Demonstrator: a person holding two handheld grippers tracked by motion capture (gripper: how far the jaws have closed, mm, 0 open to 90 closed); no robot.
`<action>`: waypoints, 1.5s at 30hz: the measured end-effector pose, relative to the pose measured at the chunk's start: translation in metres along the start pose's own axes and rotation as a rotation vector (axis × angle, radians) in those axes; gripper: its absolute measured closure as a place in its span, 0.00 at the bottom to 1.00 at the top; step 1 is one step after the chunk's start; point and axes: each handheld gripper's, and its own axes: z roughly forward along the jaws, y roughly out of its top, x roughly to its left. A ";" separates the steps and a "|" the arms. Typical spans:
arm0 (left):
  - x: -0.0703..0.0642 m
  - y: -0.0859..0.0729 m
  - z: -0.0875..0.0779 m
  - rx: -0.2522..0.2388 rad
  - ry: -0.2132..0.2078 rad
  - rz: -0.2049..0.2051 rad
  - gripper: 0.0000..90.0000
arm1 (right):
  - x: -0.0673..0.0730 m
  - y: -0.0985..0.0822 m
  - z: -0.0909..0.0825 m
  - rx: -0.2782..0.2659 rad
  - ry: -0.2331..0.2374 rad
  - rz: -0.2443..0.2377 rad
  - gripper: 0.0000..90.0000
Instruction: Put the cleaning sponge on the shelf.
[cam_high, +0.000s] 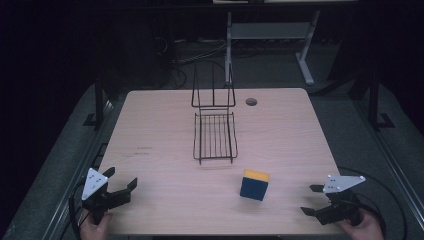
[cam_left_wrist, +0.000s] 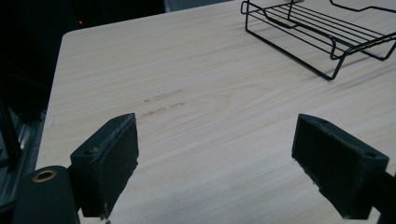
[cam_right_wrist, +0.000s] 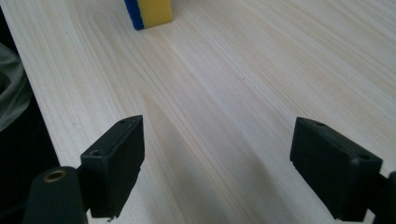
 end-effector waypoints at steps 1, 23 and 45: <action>0.000 0.000 0.000 -0.002 0.000 -0.001 0.16 | 0.001 0.001 0.000 -0.002 0.000 -0.002 0.19; -0.001 -0.001 0.000 -0.006 0.003 -0.004 0.16 | 0.014 0.027 0.011 0.019 0.050 -0.084 0.19; -0.002 0.000 0.000 -0.005 0.000 -0.002 0.16 | 0.017 0.042 0.016 0.010 0.097 -0.104 0.19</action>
